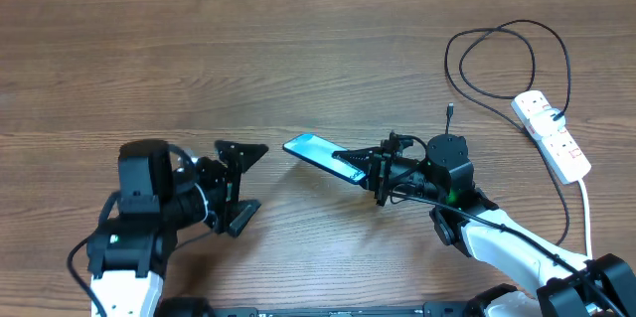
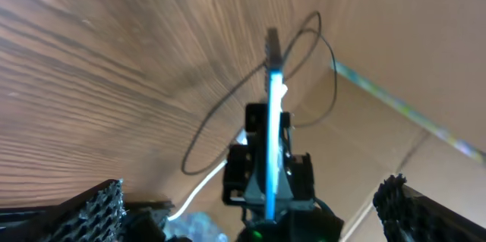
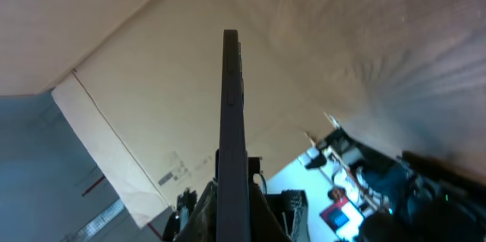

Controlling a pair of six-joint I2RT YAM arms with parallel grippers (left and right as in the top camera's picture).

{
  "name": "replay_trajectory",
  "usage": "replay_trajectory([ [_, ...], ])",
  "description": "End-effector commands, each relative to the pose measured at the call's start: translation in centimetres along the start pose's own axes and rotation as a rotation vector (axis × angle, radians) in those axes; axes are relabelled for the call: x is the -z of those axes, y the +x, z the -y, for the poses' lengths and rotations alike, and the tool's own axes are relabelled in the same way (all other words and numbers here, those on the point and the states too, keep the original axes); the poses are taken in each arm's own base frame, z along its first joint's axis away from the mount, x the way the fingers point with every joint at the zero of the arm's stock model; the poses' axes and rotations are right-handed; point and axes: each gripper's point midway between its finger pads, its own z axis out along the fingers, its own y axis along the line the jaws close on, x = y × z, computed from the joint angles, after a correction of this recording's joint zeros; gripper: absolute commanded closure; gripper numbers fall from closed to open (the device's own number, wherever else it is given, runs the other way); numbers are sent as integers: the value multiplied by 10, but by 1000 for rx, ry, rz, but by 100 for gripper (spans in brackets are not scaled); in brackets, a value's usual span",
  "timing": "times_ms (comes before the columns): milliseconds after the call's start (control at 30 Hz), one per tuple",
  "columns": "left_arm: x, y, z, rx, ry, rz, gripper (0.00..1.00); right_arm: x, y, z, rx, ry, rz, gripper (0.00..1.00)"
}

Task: Plug charger to phone and switch on socket
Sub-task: 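Regrasp the phone's bottom end with the left gripper from the right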

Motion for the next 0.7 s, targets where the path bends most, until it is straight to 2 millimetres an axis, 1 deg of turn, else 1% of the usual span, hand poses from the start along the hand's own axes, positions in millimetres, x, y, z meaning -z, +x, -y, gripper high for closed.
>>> replay_trajectory([
  [0,-8,13,8,2,18,-89,0,-2,-2,-14,46,-44,33,96],
  [67,-14,14,16,-4,35,-99,0,-3,1,-14,53,-47,31,96],
  [167,-22,16,31,-40,75,-108,0,-9,11,-15,78,-55,6,96],
  [267,-32,19,43,-102,103,-107,5,-15,26,-20,120,-85,-24,96],
  [400,-44,21,39,-117,72,-96,9,-20,46,-24,121,-116,-76,96],
  [433,-46,21,38,-117,64,-101,12,-21,49,-25,128,-122,-86,96],
  [467,-49,22,36,-114,55,-107,17,-21,51,-26,134,-129,-90,96],
  [533,-52,22,33,-109,41,-113,37,-22,54,-28,141,-139,-93,96],
  [667,-56,20,30,-100,26,-115,55,-22,56,-28,144,-140,-98,96],
])
